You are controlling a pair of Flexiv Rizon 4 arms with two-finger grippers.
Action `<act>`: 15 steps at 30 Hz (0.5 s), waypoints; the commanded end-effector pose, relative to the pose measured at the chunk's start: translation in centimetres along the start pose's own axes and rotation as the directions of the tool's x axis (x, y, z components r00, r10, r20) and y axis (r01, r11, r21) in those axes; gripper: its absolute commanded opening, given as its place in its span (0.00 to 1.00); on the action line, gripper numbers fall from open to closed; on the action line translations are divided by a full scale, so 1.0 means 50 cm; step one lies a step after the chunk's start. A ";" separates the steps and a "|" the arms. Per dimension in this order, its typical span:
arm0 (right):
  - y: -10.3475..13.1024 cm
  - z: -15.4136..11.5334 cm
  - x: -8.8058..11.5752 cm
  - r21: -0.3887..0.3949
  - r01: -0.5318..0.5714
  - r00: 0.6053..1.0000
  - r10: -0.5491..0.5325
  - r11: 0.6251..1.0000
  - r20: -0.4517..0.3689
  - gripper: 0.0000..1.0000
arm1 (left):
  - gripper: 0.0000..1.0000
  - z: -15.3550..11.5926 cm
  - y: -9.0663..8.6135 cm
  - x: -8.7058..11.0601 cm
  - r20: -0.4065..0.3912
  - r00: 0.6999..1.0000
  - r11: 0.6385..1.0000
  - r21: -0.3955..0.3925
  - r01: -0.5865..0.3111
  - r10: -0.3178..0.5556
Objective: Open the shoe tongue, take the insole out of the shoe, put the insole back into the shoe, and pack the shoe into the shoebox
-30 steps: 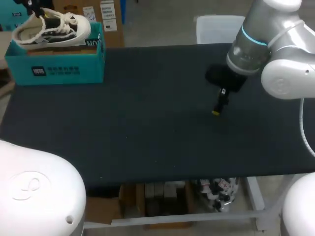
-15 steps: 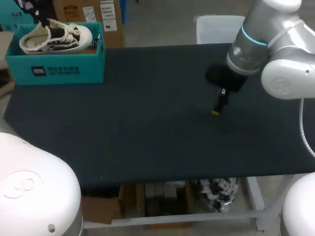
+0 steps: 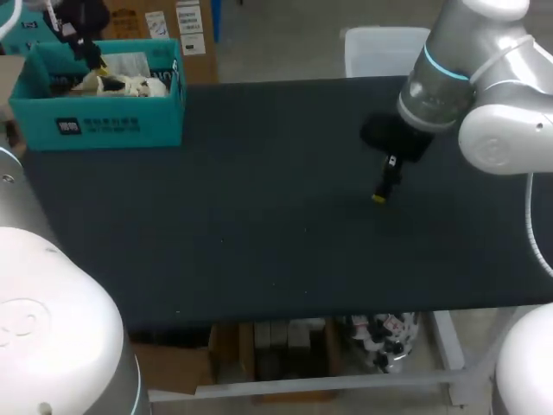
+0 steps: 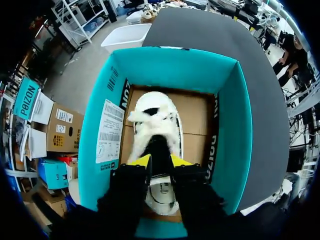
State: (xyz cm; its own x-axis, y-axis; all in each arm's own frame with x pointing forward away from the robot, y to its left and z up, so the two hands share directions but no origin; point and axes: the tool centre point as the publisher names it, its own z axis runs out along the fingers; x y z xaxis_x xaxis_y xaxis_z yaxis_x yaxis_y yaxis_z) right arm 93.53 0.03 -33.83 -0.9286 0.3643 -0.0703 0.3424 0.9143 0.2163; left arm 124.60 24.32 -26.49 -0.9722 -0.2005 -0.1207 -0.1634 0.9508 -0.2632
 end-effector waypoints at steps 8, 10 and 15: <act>-0.001 -0.001 0.000 0.002 0.001 1.000 -0.001 1.000 -0.001 1.00 | 1.00 -0.066 -0.044 0.027 -0.094 0.995 1.000 0.007 -0.024 0.025; -0.001 -0.001 0.000 0.002 0.001 1.000 -0.001 1.000 -0.001 1.00 | 1.00 -0.081 -0.060 0.037 -0.085 0.996 0.999 0.004 -0.033 0.033; -0.001 -0.001 0.000 0.002 0.001 1.000 -0.001 1.000 -0.001 1.00 | 1.00 -0.127 -0.103 0.064 -0.059 0.997 0.999 -0.011 -0.050 0.049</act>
State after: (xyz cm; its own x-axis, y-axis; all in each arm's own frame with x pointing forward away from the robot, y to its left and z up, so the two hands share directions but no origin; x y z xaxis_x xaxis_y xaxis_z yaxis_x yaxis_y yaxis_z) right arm 93.53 0.03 -33.83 -0.9286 0.3643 -0.0702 0.3423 0.9144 0.2162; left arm 122.31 20.98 -21.86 -0.9883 -0.1381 -0.0655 -0.1147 0.9532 -0.2797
